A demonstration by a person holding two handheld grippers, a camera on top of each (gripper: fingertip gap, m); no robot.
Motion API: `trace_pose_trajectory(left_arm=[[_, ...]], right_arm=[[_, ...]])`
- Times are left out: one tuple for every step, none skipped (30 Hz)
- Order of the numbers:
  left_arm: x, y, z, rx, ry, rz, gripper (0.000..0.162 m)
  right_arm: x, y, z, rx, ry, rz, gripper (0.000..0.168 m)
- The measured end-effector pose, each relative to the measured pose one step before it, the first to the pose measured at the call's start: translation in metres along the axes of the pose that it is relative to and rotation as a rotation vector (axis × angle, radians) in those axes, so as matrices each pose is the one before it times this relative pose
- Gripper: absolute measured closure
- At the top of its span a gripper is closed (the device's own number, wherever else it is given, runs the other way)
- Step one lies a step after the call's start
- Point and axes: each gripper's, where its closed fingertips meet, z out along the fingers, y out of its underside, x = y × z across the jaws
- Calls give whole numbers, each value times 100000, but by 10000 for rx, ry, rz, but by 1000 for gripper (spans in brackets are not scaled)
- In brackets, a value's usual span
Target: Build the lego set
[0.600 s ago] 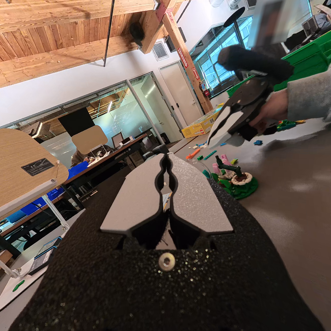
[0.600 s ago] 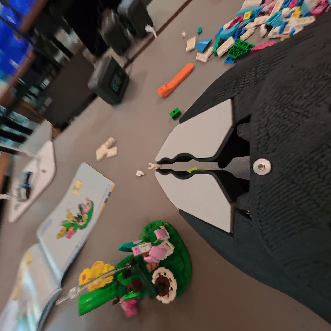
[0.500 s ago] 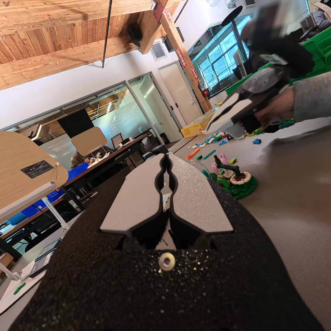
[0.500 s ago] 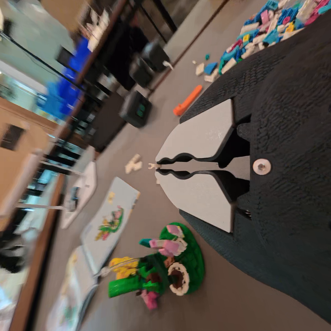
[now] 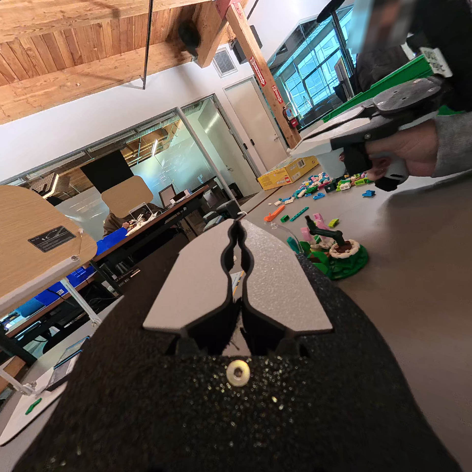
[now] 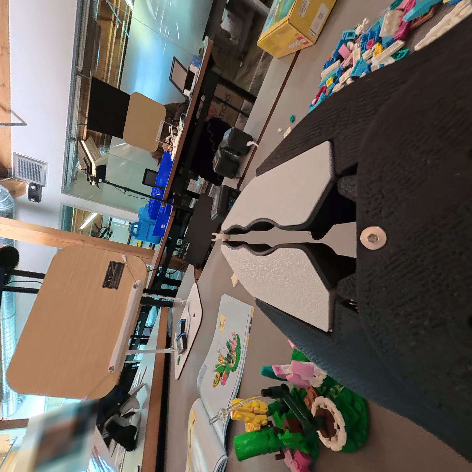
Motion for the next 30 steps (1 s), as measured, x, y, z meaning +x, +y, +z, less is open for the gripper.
trace_pose_trajectory(left_arm=[[-74,19,-9,2,-17,-63,162],[-13,19,4,-4,0,-34,162],[17,4,-2,-3,12,0,162],[46,-4,0,0,15,26,162],[87,-14,11,-1,32,60,162],[89,15,-2,-9,32,90,162],[83,4,15,-17,25,88,162],[107,3,22,-7,35,69,162],[79,-7,11,-4,28,52,162],[49,-9,8,-2,17,40,162],[32,-7,-4,4,10,23,162],[19,-2,-11,2,7,2,162],[-12,-4,-6,1,-3,-11,162],[-26,-4,-12,5,-11,-20,162],[-19,-3,-13,3,-7,-22,162],[-20,1,-4,2,-5,-15,162],[-2,-8,-16,5,-3,-9,162],[14,-15,-6,6,5,-2,162],[5,-9,-10,2,0,3,162],[19,4,-4,-1,4,0,162],[18,0,6,-4,6,0,162],[-4,-4,-8,2,-1,0,162],[4,-17,-16,7,-1,-3,162],[5,2,-1,-1,2,-3,162],[8,18,3,-7,1,0,162],[7,-8,-10,1,1,1,162],[12,-13,-7,5,4,-1,162],[7,-5,-2,-1,2,5,162],[14,6,-5,-3,1,2,162],[15,-4,-2,-2,4,-2,162]], right_arm=[[111,-204,-54,82,36,50,165],[153,-248,-72,105,52,49,165],[153,-275,-96,122,47,65,165],[159,-252,-82,124,41,76,165],[163,-165,-66,95,40,85,165],[144,-12,-12,26,30,87,165],[119,119,38,-52,14,71,165],[118,160,44,-71,25,39,165],[75,104,41,-45,27,-2,165],[15,75,35,-26,2,-31,165],[-40,64,18,-21,-7,-37,165],[-78,48,17,-20,-23,-36,165],[-107,46,23,-27,-39,-37,165],[-97,32,17,-19,-28,-42,165],[-88,19,14,-11,-25,-48,165],[-72,39,19,-21,-23,-42,165],[-49,62,6,-29,-16,-34,165],[-55,66,13,-37,-23,-26,165],[-39,87,28,-52,-23,-11,165],[-12,85,12,-46,3,1,165],[50,61,4,-19,35,4,165],[53,34,2,-8,41,5,165],[50,34,1,-19,21,5,165],[30,33,-2,-20,13,6,165],[32,13,-4,-8,18,2,165],[7,-6,-10,2,6,-10,165],[-18,11,-9,-5,-8,-18,165],[-15,10,9,-10,-4,-20,165],[-30,15,7,-8,-8,-21,165],[-30,18,5,-11,-5,-17,165]])
